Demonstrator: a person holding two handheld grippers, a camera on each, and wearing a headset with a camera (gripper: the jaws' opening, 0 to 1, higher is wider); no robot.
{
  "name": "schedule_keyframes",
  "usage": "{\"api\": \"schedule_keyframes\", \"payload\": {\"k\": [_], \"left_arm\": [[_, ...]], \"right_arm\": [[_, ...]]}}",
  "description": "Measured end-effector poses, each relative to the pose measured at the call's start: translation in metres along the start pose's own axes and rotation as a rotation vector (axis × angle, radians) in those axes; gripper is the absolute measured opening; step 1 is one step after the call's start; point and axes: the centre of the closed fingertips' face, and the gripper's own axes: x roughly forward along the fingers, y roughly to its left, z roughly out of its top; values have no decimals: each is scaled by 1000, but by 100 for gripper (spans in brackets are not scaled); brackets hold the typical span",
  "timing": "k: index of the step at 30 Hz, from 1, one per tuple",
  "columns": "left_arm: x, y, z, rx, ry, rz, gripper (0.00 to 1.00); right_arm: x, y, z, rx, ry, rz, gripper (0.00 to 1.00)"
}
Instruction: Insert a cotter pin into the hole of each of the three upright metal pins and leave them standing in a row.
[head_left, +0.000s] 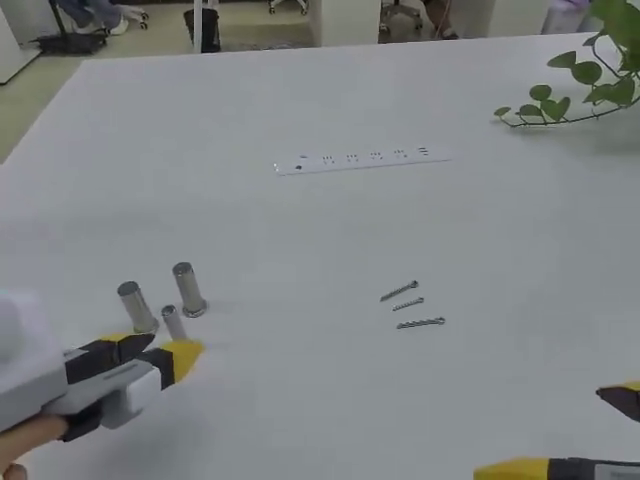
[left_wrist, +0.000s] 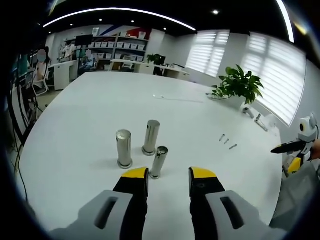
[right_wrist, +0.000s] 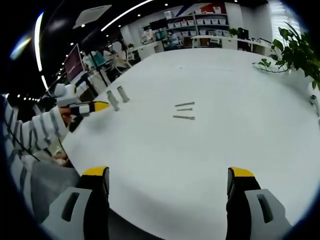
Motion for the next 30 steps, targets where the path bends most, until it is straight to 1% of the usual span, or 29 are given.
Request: {"api": "schedule_keyframes", "payload": {"k": [3, 5, 8, 10, 11, 13, 16, 20, 21, 25, 26, 27, 30], "left_arm": [[3, 3, 1, 10, -5, 10, 26], [5, 5, 3, 28, -8, 16, 24], [8, 8, 4, 46, -4, 24, 22], [10, 10, 4, 45, 1, 32, 22], [12, 9, 3, 42, 10, 24, 19], [13, 8, 2, 42, 14, 20, 13], [16, 7, 1, 61, 23, 24, 12], [19, 7, 1, 108, 30, 35, 11], [20, 7, 1, 111, 30, 37, 11], [23, 10, 1, 115, 34, 45, 10], [24, 11, 2, 107, 33, 49, 9], [25, 10, 3, 75, 26, 44, 9], [25, 11, 3, 62, 32, 33, 9]], "right_arm": [[0, 0, -1, -6, 7, -7, 100], [0, 0, -2, -2, 5, -8, 100], [0, -1, -4, 15, 3, -8, 100], [1, 0, -7, 17, 9, -10, 100], [1, 0, -8, 17, 11, -11, 100], [1, 0, -9, 18, 14, -11, 100], [1, 0, -9, 20, 14, -12, 100], [-1, -1, -8, 20, 13, -15, 100], [-1, -1, -8, 21, 12, -17, 100], [-3, -3, -7, 20, 8, -21, 100], [-3, -3, -7, 20, 7, -21, 99], [-3, -3, -7, 20, 8, -21, 99], [-2, -5, -12, 16, 26, -25, 99]]}}
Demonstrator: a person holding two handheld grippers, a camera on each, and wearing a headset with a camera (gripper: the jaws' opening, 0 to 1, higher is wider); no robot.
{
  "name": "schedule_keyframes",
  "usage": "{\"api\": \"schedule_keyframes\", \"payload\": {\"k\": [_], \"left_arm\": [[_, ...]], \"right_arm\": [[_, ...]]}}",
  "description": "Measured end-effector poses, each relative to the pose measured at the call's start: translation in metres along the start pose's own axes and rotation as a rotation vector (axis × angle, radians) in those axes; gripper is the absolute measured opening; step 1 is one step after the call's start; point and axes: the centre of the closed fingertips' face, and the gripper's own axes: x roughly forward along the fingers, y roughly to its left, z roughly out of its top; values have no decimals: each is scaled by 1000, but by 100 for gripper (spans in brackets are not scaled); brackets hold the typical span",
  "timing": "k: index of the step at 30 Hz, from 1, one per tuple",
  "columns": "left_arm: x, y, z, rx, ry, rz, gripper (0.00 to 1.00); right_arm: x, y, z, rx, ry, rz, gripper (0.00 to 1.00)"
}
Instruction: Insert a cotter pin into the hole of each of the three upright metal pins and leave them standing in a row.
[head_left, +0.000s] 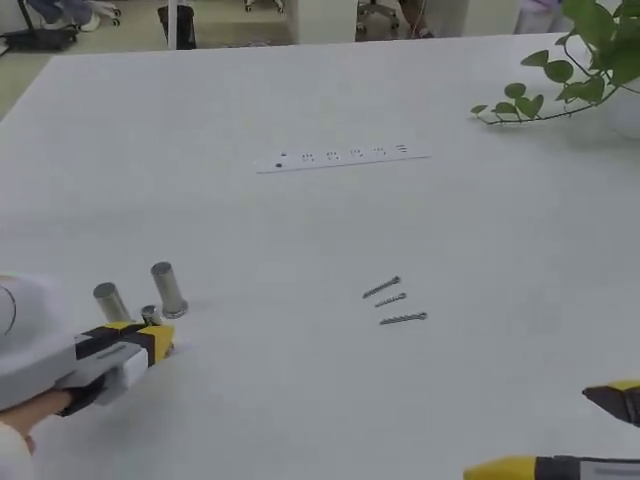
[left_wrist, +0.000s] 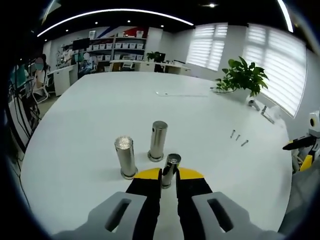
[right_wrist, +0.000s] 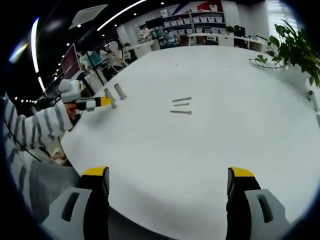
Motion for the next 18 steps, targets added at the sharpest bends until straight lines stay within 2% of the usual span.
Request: {"api": "schedule_keyframes", "payload": {"k": [5, 8, 11, 14, 18], "left_arm": [[0, -1, 0, 4, -2, -17, 9], [-2, 2, 2, 40, -9, -6, 7], [-3, 4, 2, 32, -8, 7, 7], [-4, 3, 1, 78, -4, 11, 7], [-6, 0, -1, 105, 3, 12, 7]], "right_arm": [[1, 0, -2, 4, 4, 7, 99], [1, 1, -3, 1, 5, 6, 99], [0, 1, -3, -1, 2, 5, 99], [-1, 2, -1, -3, -5, 5, 99], [-3, 2, -1, -3, -9, 1, 99]]}}
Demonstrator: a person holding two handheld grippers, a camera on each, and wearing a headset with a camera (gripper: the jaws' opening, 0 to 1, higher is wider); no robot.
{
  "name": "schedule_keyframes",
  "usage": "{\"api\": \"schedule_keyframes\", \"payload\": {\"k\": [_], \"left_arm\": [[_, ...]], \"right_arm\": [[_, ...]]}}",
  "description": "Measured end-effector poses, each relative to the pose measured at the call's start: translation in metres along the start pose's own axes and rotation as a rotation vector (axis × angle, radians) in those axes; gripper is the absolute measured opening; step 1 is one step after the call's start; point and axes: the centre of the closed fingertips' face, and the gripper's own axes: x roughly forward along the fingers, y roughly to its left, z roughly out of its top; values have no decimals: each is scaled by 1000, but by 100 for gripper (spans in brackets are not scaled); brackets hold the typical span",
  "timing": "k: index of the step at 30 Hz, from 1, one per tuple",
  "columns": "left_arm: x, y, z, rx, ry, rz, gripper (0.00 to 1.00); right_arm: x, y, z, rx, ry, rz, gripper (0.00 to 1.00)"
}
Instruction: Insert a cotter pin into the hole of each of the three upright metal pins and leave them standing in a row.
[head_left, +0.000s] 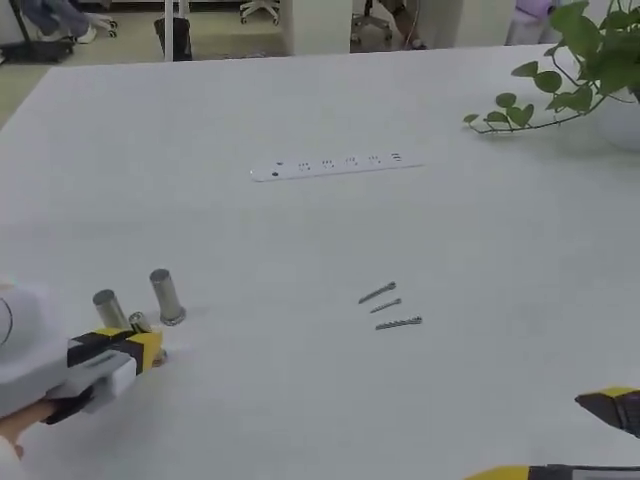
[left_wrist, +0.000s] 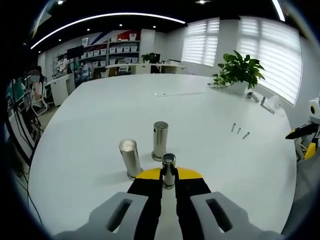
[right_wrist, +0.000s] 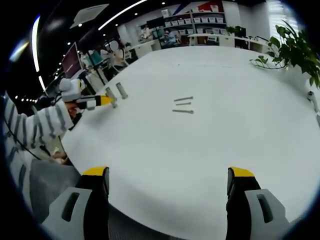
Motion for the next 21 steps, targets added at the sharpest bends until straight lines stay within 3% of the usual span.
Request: {"api": "schedule_keyframes", "payload": {"k": [6, 11, 21], "left_arm": [[-6, -13, 3, 39, -8, -36, 7], [-13, -25, 6, 132, -3, -33, 7], [-17, -57, 8, 115, -18, -94, 7]], "right_arm": [[-2, 0, 1, 4, -9, -1, 99], [-2, 2, 1, -1, -12, 2, 99], [-3, 6, 7, 4, -39, 10, 99]]}}
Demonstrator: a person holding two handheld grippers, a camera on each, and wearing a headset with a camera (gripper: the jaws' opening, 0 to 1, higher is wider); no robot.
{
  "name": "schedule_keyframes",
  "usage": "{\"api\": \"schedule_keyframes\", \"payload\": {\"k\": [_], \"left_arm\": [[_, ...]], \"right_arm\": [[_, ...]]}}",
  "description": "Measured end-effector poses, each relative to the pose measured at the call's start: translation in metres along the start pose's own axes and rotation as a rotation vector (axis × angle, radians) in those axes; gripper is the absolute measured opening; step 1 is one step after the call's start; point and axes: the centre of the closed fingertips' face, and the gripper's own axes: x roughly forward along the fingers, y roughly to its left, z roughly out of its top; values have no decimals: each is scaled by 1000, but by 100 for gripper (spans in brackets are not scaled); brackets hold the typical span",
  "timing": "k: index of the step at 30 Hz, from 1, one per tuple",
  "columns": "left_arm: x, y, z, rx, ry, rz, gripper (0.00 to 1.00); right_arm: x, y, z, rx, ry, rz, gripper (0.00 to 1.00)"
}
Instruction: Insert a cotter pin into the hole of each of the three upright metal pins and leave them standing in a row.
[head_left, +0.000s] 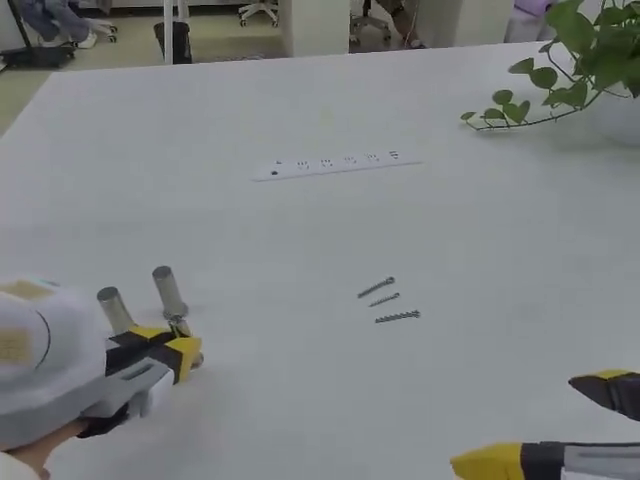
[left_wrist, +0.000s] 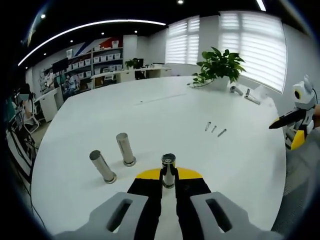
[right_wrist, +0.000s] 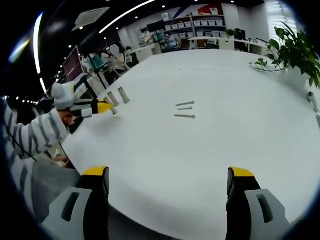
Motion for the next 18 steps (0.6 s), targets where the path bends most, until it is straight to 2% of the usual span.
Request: {"api": "schedule_keyframes", "payload": {"k": [10, 18], "left_arm": [[6, -35, -6, 22, 23, -62, 7], [13, -56, -7, 36, 33, -106, 7]], "right_arm": [[-3, 1, 3, 2, -22, 3, 99], [-2, 2, 1, 9, -21, 14, 99]]}}
